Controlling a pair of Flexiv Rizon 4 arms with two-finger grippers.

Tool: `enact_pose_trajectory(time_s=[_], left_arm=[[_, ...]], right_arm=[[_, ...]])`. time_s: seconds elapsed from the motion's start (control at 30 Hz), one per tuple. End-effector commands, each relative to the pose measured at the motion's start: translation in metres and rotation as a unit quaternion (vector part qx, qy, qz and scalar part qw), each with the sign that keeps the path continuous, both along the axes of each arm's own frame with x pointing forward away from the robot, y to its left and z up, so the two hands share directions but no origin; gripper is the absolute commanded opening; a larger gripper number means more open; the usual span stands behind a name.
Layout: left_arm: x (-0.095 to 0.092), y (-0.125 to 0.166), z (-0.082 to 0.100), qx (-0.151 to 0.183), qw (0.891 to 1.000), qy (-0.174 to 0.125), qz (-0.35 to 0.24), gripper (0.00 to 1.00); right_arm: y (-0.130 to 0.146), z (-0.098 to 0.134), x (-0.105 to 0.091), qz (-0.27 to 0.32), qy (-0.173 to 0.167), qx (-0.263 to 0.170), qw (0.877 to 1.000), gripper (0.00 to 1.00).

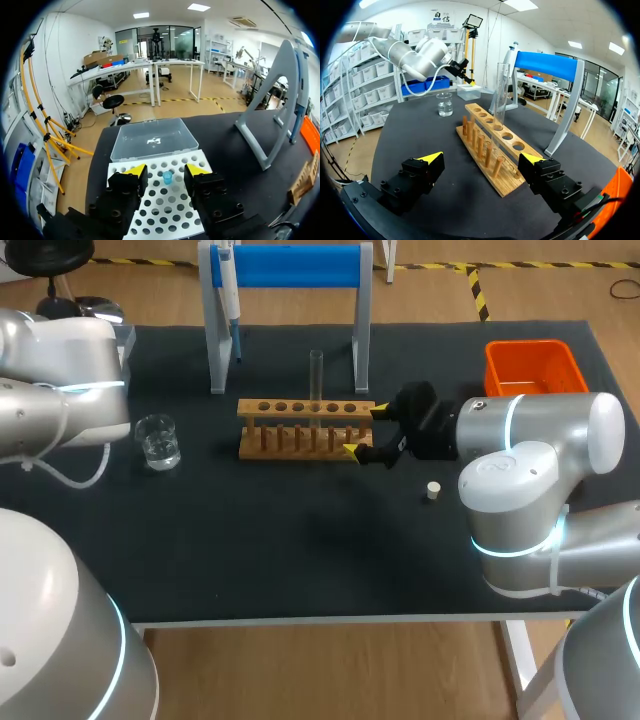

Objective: Invert the test tube, pick up the pipette, mount the tip to pipette, aspirate from beaker and dispense into the tube, eject the tip, return the pipette, and cap with the stopper.

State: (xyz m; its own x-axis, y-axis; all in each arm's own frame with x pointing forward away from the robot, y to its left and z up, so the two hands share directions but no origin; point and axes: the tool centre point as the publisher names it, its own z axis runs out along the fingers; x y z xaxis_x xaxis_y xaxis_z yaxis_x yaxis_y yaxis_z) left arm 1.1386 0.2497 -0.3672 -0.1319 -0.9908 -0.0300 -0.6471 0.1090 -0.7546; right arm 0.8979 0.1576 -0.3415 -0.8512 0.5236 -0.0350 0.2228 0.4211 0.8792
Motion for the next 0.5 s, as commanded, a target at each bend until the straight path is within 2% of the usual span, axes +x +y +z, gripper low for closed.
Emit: enact_pose_trajectory(time_s=[0.03, 0.5], left_arm=[[0.0024, 0.0008, -0.0027, 0.000, 1.000, 0.001, -0.001, 0.44], [0.0026, 0.0010, -0.0035, 0.004, 1.000, 0.002, -0.002, 0.37]], right_arm=[[-0.0013, -0.0005, -0.0003, 0.001, 0.000, 0.002, 1.000, 1.00], [-0.0013, -0.0005, -0.0003, 0.001, 0.000, 0.002, 1.000, 1.00]])
